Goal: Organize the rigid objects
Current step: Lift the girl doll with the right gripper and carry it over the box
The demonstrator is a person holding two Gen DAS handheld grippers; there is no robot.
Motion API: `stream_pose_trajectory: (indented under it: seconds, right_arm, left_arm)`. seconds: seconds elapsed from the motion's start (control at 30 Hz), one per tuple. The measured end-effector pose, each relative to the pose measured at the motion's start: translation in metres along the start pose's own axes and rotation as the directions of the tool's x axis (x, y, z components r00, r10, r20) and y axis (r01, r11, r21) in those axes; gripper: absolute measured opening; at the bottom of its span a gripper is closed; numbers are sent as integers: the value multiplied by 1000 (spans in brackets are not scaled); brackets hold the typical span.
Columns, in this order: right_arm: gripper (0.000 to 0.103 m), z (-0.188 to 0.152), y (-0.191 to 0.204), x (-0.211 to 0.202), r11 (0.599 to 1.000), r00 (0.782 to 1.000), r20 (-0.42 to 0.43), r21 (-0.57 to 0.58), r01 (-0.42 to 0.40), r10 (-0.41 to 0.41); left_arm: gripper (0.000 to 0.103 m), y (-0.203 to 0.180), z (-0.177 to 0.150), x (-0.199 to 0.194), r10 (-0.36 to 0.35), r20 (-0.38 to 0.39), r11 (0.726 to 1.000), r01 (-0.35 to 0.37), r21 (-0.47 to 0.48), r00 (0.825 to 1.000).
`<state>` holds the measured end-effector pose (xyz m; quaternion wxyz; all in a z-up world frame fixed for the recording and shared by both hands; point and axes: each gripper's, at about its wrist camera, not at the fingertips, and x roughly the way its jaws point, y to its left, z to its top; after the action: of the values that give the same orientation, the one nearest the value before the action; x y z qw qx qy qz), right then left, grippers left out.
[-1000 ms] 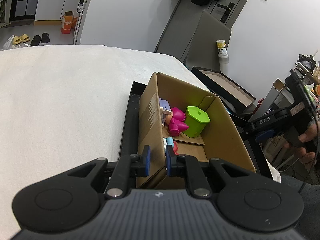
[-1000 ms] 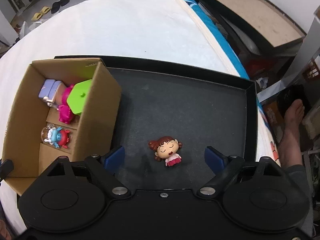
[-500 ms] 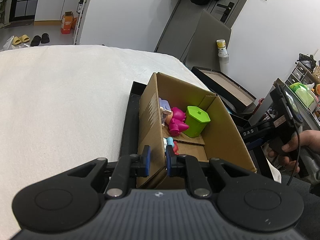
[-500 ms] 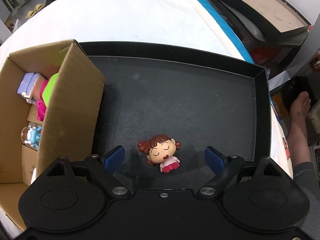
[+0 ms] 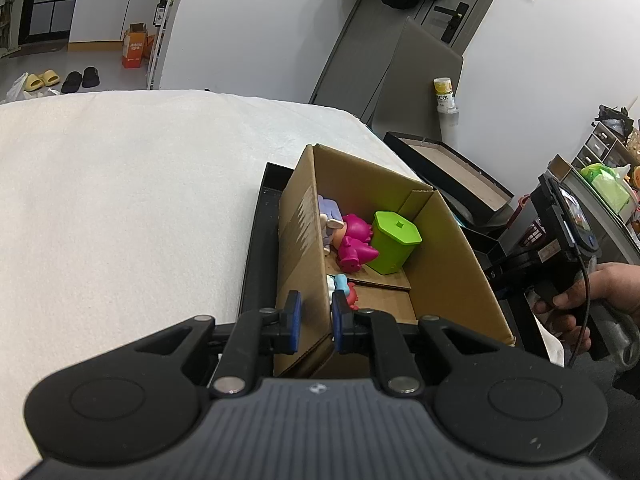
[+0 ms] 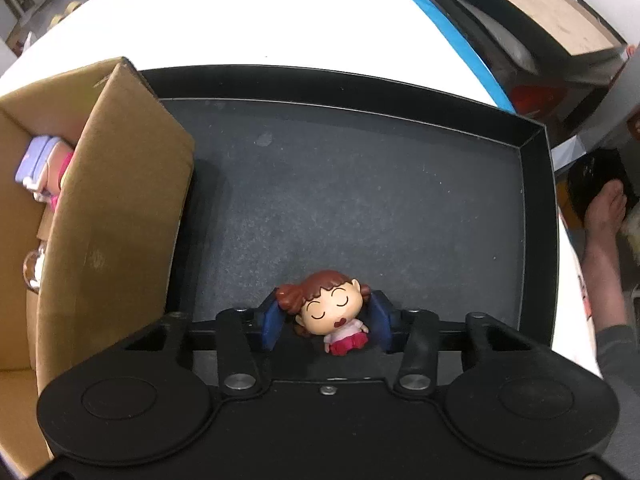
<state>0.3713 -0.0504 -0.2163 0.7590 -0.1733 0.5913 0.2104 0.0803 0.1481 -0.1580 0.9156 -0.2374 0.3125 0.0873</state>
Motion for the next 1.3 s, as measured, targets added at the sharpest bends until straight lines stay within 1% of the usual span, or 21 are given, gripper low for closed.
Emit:
stream_pose_trajectory:
  seconds: [0.1, 0.4, 0.6, 0.83, 1.07, 1.17, 1.3]
  right_arm:
    - [38, -2, 1, -2, 1000, 1000, -10, -5, 8, -8]
    - [38, -4, 3, -15, 1000, 1000, -7, -10, 22, -22]
    - [38, -3, 8, -37, 999, 999, 20, -19, 32, -32]
    - [38, 7, 11, -60, 999, 998, 62, -38, 28, -25]
    - [38, 10, 23, -85, 997, 995, 95, -67, 29, -23]
    - [38, 11, 29, -94, 996, 995, 97, -80, 38, -30]
    - [38, 11, 39, -107, 994, 993, 113, -105, 31, -19]
  left_arm:
    - [15, 0, 0, 0, 0, 0, 1000, 0, 0, 1000]
    - [15, 0, 0, 0, 0, 0, 1000, 0, 0, 1000]
    - [15, 0, 0, 0, 0, 0, 1000, 0, 0, 1000]
    - [15, 0, 0, 0, 0, 0, 1000, 0, 0, 1000]
    - [15, -1, 0, 1, -1, 0, 1000, 1, -1, 1000]
    - [15, -1, 0, 0, -3, -1, 1000, 3, -4, 1000]
    - [15, -2, 0, 1, -4, -2, 1000, 4, -4, 1000]
